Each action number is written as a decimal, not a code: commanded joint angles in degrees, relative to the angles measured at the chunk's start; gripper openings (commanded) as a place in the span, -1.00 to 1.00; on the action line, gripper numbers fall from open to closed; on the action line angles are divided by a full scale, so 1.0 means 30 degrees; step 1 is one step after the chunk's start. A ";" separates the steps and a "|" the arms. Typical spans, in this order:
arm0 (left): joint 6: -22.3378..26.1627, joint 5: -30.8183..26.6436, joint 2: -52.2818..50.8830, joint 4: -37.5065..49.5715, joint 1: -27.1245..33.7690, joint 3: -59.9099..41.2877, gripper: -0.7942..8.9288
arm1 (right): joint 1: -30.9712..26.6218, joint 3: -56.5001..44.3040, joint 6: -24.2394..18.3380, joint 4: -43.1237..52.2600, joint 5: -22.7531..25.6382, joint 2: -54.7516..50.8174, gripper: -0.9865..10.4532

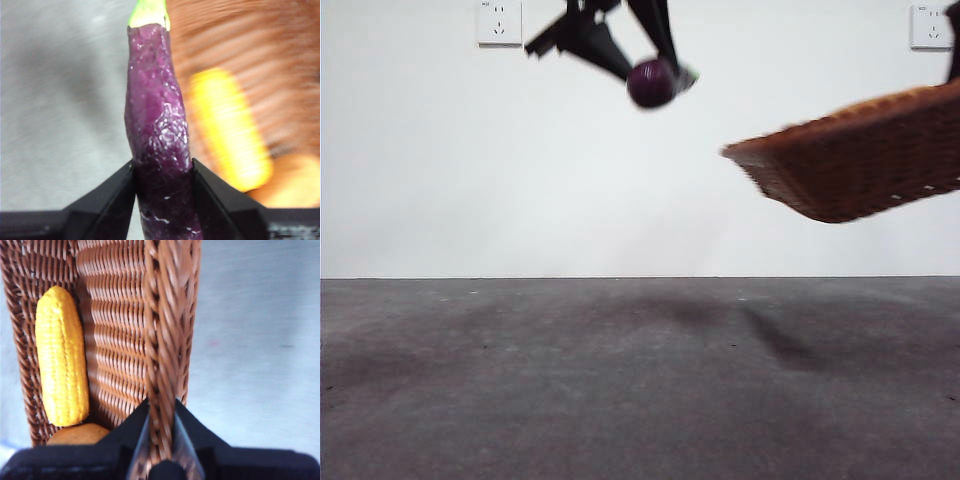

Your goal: Help me put the vegetables on the table into the basket

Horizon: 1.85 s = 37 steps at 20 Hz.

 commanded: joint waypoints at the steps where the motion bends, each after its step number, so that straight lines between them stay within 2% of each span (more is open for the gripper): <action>1: 0.0539 0.0051 -0.0379 -0.0372 -0.0503 -0.0066 -0.85 | 0.1377 -0.0160 0.0590 -0.0357 -0.0379 -0.0160 -0.86; 5: 0.1246 0.0503 -0.0204 -0.1960 -0.1086 -0.0073 -0.85 | 0.3993 -0.0160 0.0619 -0.0044 -0.0401 -0.0160 -0.86; 9: 0.1013 0.0707 -0.0058 -0.1574 -0.1246 -0.0073 -0.84 | 0.5668 -0.0160 0.1144 0.0386 -0.0962 -0.0160 -0.86; 11: 0.0780 0.2259 -0.0058 -0.1851 -0.1224 -0.0073 -0.84 | 0.6200 -0.0160 0.1501 0.0641 -0.0954 -0.0160 -0.86; 13: 0.0772 0.2543 -0.0058 -0.2062 -0.1231 -0.0073 -0.84 | 0.6717 -0.0160 0.1610 0.0867 -0.0984 -0.0160 -0.86; 14: 0.0561 0.2455 -0.0058 -0.2076 -0.1231 -0.0073 -0.76 | 0.6943 -0.0160 0.1625 0.0860 -0.1042 -0.0160 -0.86; 17: 0.0415 0.2339 -0.0058 -0.1843 -0.1231 -0.0073 0.02 | 0.7191 -0.0160 0.1632 0.0852 -0.1093 -0.0160 -0.86; 18: 0.0357 0.2222 -0.0058 -0.1756 -0.1231 -0.0073 0.21 | 0.7191 -0.0160 0.1632 0.0852 -0.1093 -0.0160 -0.86; 19: 0.0131 0.1814 -0.0058 -0.1654 -0.1231 -0.0073 0.22 | 0.7191 -0.0160 0.1632 0.0852 -0.1093 -0.0160 -0.86; 24: 0.0182 0.0962 -0.0117 -0.0525 -0.1188 -0.0066 0.21 | 0.7155 -0.0160 0.1625 0.1377 -0.0794 -0.0146 -0.86; 27: 0.2149 0.1005 -0.0750 -0.1552 -0.0940 -0.0066 0.20 | 0.6746 -0.0168 0.1625 0.1712 -0.0437 -0.0109 -0.86; 29: 0.4269 0.0998 -0.1406 -0.4036 -0.0976 -0.0066 0.17 | 0.6309 -0.0168 0.1625 0.2098 -0.0146 -0.0007 -0.86; 30: 0.5071 0.0991 -0.1785 -0.5107 -0.1137 -0.0066 -0.02 | 0.5872 -0.0168 0.1625 0.2266 -0.0087 0.0153 -0.86; 32: 0.5748 0.0998 -0.2878 -0.6324 -0.1428 -0.0066 -0.69 | 0.4947 -0.0168 0.1588 0.2608 -0.0073 0.0816 -0.86; 33: 0.5734 0.0998 -0.3599 -0.6696 -0.1581 -0.0066 -0.87 | 0.4510 -0.0168 0.1224 0.2783 -0.0102 0.1275 -0.86; 35: 0.5654 0.0998 -0.5151 -0.7439 -0.2047 -0.0066 -0.85 | 0.3694 -0.0168 0.0386 0.3002 -0.0641 0.2339 -0.86; 37: 0.5421 0.0998 -0.6754 -0.8422 -0.2710 -0.0066 -0.85 | 0.2820 -0.0168 0.0211 0.3519 -0.1770 0.3789 -0.86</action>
